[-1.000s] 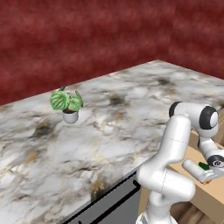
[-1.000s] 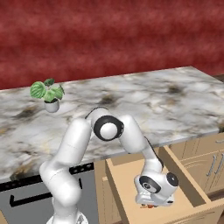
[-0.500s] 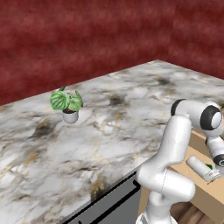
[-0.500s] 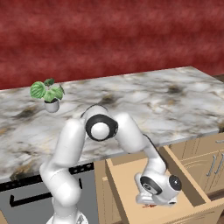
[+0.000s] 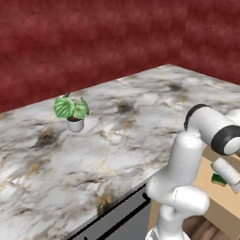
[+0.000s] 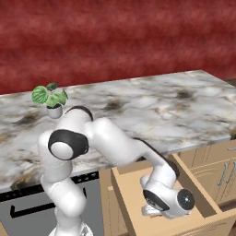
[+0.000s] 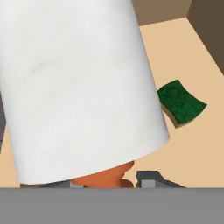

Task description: Restock the sink supplies by placing the sponge and soap dispenser on the counter and next to the sink. Make sure the soap dispenser is upright.

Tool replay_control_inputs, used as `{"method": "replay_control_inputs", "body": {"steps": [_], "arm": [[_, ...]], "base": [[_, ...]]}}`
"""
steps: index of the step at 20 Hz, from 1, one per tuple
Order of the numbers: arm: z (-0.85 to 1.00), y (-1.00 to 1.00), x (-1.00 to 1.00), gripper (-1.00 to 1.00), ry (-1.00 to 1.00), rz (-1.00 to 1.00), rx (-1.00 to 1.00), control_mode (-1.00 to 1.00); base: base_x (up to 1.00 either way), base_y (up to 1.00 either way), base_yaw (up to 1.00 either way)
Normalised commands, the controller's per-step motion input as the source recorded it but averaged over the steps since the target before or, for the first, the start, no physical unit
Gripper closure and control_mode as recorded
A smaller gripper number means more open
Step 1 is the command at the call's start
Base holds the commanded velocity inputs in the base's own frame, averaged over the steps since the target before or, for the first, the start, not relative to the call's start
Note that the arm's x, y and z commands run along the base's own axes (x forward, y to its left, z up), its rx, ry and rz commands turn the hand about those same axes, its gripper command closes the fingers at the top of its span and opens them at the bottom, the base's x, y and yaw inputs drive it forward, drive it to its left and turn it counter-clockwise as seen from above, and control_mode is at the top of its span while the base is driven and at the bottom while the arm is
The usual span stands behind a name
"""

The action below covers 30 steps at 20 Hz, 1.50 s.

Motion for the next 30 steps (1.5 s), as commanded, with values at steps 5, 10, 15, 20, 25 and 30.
{"method": "replay_control_inputs", "body": {"steps": [5, 10, 15, 20, 25, 30], "arm": [[1.0, 0.06, -0.15, 1.0, -0.01, 0.0, -0.07, -1.0], [1.0, 0.09, 0.0, 1.0, 0.0, 0.0, -0.04, -1.0], [1.0, 0.29, -0.02, 1.0, 0.01, 0.0, -0.07, -1.0], [0.94, 0.64, -0.01, 1.0, 0.07, 0.0, -0.13, -1.0], [0.71, 0.71, 0.0, 1.0, 0.1, 0.0, -0.17, -1.0], [0.22, 0.57, 0.0, 1.0, 0.13, 0.0, -0.14, -1.0]], "base": [[0.0, 0.0, 0.0], [0.0, 0.0, 0.0], [0.0, 0.0, 0.0], [0.0, 0.0, 0.0], [0.0, 0.0, 0.0], [0.0, 0.0, 0.0]]}}
